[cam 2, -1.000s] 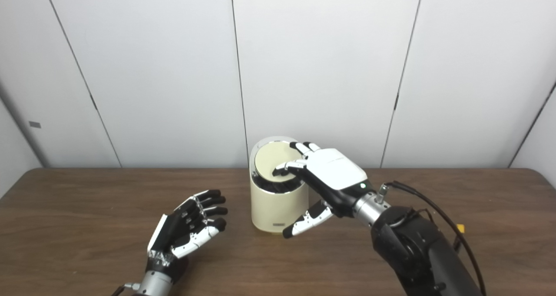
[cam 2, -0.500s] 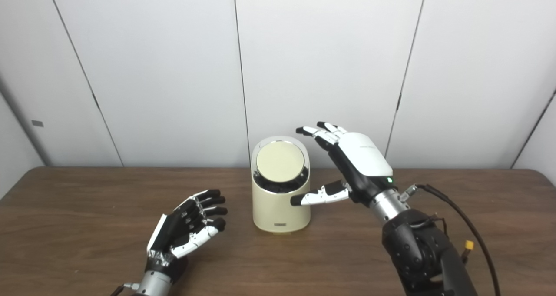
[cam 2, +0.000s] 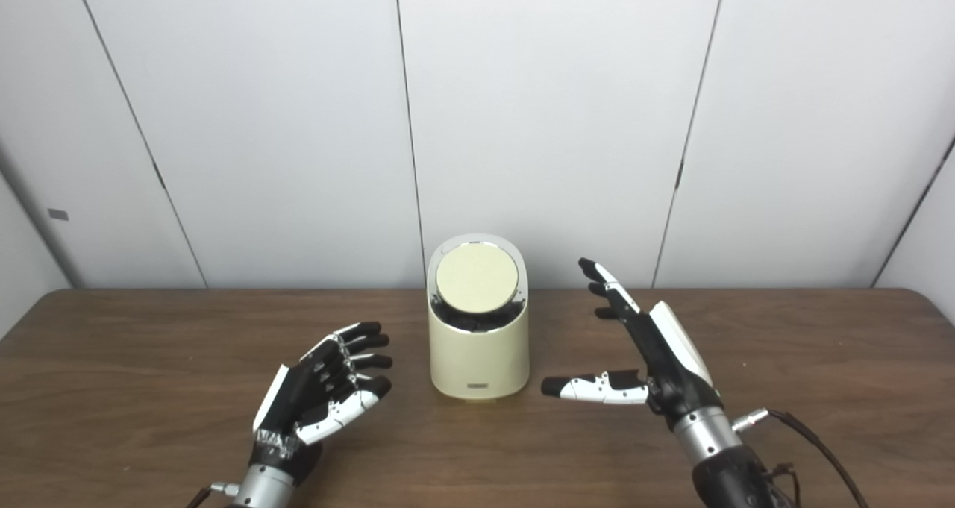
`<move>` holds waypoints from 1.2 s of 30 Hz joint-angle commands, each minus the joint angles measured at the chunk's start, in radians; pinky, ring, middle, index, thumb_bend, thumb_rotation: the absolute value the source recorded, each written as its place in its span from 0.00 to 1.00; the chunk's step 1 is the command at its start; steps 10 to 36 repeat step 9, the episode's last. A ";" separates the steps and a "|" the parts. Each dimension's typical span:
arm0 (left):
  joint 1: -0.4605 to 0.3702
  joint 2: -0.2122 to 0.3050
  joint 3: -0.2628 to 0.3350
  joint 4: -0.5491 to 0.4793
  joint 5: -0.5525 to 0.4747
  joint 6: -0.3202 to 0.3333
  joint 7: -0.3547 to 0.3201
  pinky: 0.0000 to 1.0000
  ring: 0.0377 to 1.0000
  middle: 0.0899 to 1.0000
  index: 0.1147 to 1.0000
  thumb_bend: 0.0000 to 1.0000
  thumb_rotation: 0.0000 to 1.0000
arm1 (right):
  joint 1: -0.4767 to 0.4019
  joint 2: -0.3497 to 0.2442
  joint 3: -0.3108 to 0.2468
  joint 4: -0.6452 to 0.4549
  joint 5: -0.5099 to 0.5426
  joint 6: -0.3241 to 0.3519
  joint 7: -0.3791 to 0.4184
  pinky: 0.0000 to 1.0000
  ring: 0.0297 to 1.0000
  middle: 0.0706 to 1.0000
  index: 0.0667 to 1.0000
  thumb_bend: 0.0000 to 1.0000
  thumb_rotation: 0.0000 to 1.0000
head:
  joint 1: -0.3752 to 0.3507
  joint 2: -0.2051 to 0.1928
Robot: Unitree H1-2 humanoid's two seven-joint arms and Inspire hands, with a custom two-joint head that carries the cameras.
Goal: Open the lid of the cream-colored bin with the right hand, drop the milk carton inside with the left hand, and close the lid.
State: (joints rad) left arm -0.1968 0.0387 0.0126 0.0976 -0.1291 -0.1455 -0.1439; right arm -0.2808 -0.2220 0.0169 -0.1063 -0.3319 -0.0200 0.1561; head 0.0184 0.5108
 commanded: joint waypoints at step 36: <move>-0.029 0.018 0.006 -0.024 -0.028 -0.069 -0.029 0.51 0.68 0.74 0.78 0.67 0.15 | 0.035 0.017 -0.016 0.031 0.106 -0.144 -0.062 0.75 0.87 0.92 0.93 0.82 0.35 | -0.002 0.001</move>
